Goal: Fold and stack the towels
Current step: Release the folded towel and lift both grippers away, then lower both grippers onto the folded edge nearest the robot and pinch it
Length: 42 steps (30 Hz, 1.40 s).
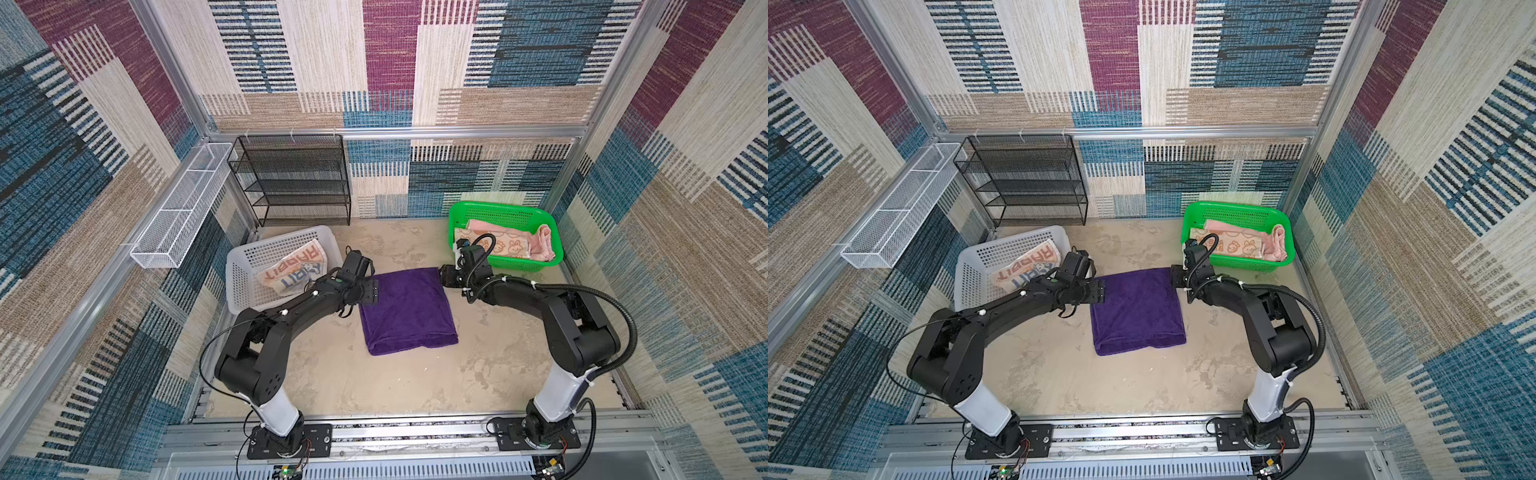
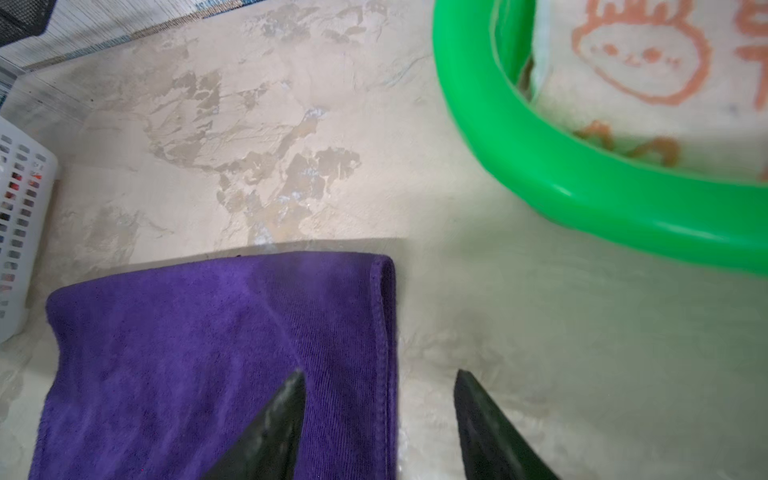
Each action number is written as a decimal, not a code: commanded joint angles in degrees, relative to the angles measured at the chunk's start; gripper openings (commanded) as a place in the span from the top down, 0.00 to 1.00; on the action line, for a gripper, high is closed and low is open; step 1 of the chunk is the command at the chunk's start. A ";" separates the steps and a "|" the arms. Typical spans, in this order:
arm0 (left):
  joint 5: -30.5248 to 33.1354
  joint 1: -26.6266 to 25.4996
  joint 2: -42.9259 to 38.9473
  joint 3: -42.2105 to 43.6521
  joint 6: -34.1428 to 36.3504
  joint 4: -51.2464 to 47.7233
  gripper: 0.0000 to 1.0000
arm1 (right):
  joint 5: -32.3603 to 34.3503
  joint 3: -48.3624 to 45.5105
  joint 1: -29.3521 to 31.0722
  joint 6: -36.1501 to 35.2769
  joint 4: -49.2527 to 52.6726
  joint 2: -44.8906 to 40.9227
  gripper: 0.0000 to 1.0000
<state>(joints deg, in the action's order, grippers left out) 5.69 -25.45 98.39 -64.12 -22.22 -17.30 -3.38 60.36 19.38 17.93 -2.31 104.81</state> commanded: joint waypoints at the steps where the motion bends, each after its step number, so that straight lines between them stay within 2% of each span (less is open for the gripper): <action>1: 1.19 1.31 3.28 -3.43 -1.19 -1.94 0.19 | 0.39 3.11 -0.04 -0.53 -2.26 3.42 0.41; 11: 1.86 2.95 13.64 -12.03 -2.46 -5.63 0.23 | 0.30 9.84 -0.38 -1.52 -1.64 10.88 0.41; 18: 2.15 3.22 16.80 -14.09 -3.40 -4.06 0.24 | -0.12 12.99 -0.39 -1.67 -1.19 14.48 0.41; 24: 1.62 3.30 18.15 -14.64 -3.41 -2.49 0.30 | -0.94 14.44 -0.37 -1.76 -0.58 16.45 0.49; 35: -2.32 3.33 20.05 -15.51 -2.11 -0.32 0.54 | -3.67 12.99 -0.32 -1.63 -1.30 16.34 0.70; 42: -3.59 3.30 20.87 -15.84 -1.26 0.04 0.80 | -4.01 13.45 -0.37 -1.64 -1.67 16.42 0.89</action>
<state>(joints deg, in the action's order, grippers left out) 4.58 -22.13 118.56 -79.88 -24.40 -15.44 -6.50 73.52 19.00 16.01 -4.89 121.16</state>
